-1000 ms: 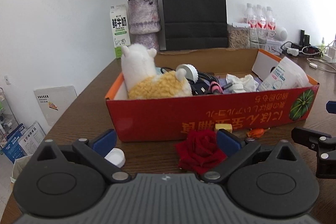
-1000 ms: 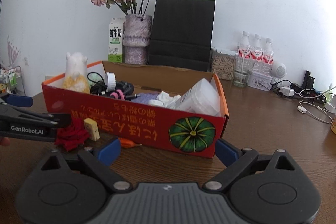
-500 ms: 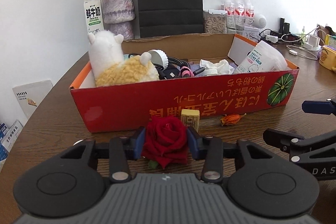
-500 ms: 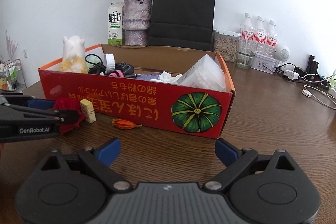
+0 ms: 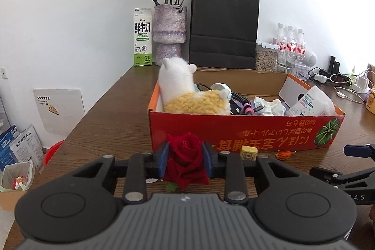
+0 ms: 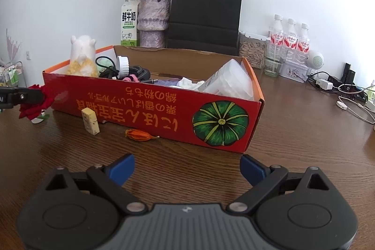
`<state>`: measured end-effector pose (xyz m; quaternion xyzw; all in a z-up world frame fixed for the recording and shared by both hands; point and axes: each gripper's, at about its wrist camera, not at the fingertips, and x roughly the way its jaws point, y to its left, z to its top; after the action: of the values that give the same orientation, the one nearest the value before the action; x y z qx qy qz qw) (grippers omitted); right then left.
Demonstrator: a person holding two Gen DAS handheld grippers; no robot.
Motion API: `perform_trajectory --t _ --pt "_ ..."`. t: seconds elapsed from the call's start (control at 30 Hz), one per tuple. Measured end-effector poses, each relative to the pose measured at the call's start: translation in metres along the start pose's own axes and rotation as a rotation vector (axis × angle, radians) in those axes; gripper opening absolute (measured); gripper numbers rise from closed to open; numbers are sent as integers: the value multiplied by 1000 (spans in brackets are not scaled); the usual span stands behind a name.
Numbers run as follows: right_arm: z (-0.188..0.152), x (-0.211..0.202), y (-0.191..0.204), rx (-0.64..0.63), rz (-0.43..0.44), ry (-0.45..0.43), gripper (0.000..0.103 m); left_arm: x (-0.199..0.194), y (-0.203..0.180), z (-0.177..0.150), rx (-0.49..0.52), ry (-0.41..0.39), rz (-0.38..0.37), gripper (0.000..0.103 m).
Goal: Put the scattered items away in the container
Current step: 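Lower the left tool onto the red rose and grasp it, then grasp the orange clip with the right tool while the left holds the rose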
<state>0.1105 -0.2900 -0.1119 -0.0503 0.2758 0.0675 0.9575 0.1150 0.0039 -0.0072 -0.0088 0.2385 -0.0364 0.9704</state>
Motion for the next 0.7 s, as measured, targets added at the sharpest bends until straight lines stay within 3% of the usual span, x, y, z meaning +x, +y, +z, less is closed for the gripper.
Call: perform_trajectory --t 0.7 --pt "28 24 32 54 28 54 93 -10 60 3 -104 -51 57 31"
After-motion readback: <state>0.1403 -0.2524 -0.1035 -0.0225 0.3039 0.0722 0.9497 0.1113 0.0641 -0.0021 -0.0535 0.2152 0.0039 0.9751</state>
